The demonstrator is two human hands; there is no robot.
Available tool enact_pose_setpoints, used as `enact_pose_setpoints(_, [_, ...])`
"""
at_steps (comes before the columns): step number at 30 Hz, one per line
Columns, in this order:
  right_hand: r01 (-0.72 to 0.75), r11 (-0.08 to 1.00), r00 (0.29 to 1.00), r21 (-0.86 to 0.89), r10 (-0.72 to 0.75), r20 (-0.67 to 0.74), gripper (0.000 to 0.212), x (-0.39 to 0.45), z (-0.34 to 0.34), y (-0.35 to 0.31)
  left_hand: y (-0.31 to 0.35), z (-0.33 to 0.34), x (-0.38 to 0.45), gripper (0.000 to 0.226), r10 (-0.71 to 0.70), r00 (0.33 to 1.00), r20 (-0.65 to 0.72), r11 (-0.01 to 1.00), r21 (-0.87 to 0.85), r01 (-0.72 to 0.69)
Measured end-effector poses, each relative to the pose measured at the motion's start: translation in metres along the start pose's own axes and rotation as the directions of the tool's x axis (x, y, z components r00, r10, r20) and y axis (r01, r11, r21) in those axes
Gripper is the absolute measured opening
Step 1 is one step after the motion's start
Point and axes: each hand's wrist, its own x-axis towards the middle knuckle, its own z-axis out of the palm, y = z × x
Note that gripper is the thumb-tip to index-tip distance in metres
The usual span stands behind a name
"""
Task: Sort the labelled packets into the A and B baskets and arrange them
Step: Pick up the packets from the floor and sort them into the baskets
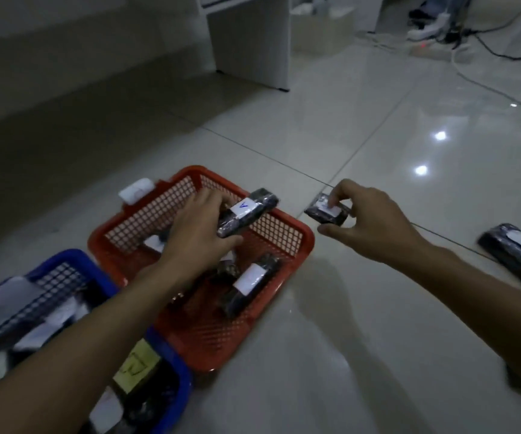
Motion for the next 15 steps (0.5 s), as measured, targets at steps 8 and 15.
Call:
enact_pose_setpoints(8, [0.196, 0.965, 0.954, -0.177, -0.146, 0.26, 0.032, 0.021, 0.075, -0.094, -0.083, -0.019, -0.048, 0.063, -0.289, 0.957, 0.002, 0.93, 0.239, 0.281])
enact_pose_setpoints(15, [0.061, 0.969, 0.92, -0.238, 0.038, 0.39, 0.054, 0.031, 0.121, -0.106, -0.078, -0.017, -0.058, 0.084, -0.393, 0.911, 0.122, 0.878, 0.346, 0.332])
